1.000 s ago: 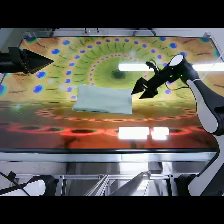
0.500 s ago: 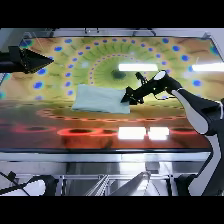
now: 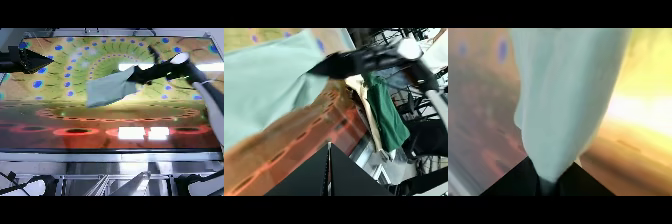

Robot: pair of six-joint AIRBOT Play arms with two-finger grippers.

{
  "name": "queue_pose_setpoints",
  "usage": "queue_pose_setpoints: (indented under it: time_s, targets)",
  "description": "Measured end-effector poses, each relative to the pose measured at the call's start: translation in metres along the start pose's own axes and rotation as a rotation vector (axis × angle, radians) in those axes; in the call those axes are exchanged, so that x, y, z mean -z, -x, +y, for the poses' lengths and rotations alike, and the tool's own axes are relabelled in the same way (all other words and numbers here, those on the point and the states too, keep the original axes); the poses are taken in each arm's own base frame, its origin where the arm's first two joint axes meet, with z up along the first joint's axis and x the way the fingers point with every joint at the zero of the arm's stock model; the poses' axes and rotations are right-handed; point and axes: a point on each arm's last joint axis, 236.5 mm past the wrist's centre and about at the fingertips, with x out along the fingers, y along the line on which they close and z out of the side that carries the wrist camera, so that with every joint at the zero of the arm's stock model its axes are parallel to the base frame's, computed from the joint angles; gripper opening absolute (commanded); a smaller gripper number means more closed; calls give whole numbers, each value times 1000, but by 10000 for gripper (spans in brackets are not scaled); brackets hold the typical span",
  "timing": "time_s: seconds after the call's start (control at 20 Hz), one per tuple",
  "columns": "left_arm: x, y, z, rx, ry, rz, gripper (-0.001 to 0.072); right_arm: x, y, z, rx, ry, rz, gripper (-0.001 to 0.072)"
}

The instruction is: Fold the shirts.

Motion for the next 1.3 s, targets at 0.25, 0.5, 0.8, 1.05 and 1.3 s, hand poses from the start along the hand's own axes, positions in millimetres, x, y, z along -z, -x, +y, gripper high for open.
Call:
queue_pose_setpoints:
  time_s: [0.25,0.5,0.8,1.05,1.3]
  targets:
    - [1,0,1,-6,0,4,21,-34,223,-83,386,-155,-330,17]
    - [1,0,2,-7,-1,5,20,73,393,-194,739,-592,-401,18]
    - [5,0,7,-32,-9,21,21,253,475,-269,1016,-1110,-287,18]
    - [7,0,11,-45,-9,30,21,323,471,-291,1052,-1269,-210,251]
    - [8,0,12,-50,-10,34,21,342,463,-297,1049,-1303,-164,669]
